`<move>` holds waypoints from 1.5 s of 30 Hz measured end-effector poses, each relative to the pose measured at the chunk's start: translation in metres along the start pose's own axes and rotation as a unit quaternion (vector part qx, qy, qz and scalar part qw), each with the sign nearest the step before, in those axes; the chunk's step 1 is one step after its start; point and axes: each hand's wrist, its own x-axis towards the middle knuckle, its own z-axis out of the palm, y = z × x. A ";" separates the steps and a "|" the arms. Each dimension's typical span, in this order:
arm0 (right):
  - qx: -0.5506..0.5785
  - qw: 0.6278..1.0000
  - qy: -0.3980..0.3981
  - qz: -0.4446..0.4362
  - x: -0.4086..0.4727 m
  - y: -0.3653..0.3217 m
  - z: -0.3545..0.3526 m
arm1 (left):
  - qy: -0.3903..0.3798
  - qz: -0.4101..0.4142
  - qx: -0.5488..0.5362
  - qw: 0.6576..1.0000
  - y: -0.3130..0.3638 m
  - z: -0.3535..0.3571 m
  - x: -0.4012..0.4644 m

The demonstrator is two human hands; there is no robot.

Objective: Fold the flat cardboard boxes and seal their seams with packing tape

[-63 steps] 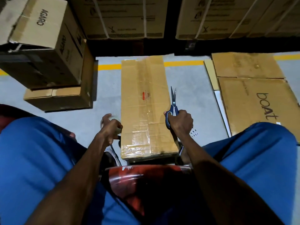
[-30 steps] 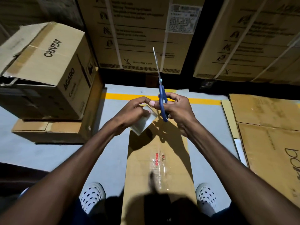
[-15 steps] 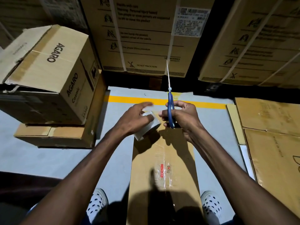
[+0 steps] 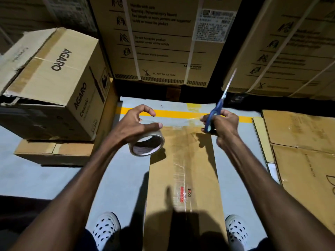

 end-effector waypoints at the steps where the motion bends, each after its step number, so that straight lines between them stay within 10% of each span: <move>1: -0.006 1.000 -0.007 0.001 0.006 0.000 -0.005 | -0.006 -0.008 -0.012 1.000 -0.003 -0.008 0.000; 13: -0.052 0.998 0.022 0.008 0.056 0.021 -0.029 | 0.041 -0.017 0.272 0.961 -0.049 -0.028 0.036; 20: -0.035 0.998 0.042 0.012 0.074 0.032 -0.035 | 0.038 -0.045 0.504 0.862 -0.065 -0.011 0.060; 45: -0.006 0.995 0.050 0.084 0.097 0.062 -0.047 | 0.072 -0.081 0.482 0.869 -0.088 0.016 0.087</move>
